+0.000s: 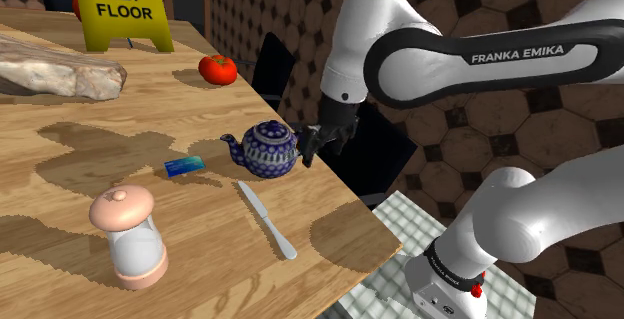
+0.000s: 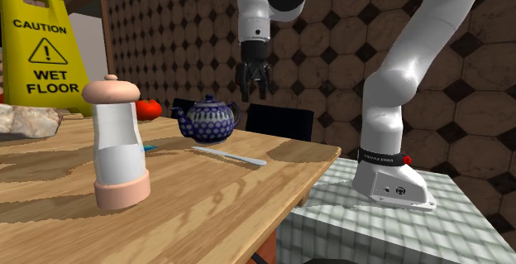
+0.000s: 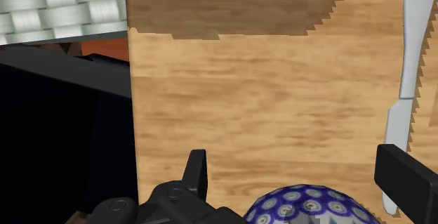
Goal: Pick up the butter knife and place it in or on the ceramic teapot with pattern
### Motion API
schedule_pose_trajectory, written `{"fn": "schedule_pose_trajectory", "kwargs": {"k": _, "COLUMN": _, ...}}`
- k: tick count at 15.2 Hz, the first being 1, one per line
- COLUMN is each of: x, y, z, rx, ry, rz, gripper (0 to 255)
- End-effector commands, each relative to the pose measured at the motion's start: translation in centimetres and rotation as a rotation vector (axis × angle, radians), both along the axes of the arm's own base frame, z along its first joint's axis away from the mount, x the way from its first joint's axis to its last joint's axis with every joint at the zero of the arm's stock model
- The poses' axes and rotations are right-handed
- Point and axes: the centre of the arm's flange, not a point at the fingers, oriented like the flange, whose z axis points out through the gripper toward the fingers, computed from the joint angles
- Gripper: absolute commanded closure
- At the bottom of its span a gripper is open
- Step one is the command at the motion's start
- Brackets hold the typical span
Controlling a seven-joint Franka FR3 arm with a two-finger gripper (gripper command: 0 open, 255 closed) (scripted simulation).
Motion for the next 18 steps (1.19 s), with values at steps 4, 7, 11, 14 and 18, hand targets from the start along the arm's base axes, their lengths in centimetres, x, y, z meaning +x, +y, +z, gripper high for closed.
{"fn": "schedule_pose_trajectory", "kwargs": {"k": 4, "x": 1.1, "y": 6.1, "z": -3.3, "rx": -0.006, "ry": 0.001, "rz": -0.001, "gripper": 0}}
{"fn": "schedule_pose_trajectory", "kwargs": {"k": 7, "x": 1.7, "y": 9.5, "z": -5.3, "rx": -0.010, "ry": 0.002, "rz": -0.001, "gripper": 0}}
{"fn": "schedule_pose_trajectory", "kwargs": {"k": 11, "x": 2.4, "y": 13.1, "z": -7.5, "rx": -0.015, "ry": 0.003, "rz": -0.002, "gripper": 0}}
{"fn": "schedule_pose_trajectory", "kwargs": {"k": 14, "x": 2.3, "y": 13.1, "z": -9.0, "rx": -0.015, "ry": 0.003, "rz": -0.002, "gripper": 0}}
{"fn": "schedule_pose_trajectory", "kwargs": {"k": 18, "x": 2.3, "y": 13.0, "z": -11.5, "rx": -0.015, "ry": 0.003, "rz": -0.002, "gripper": 0}}
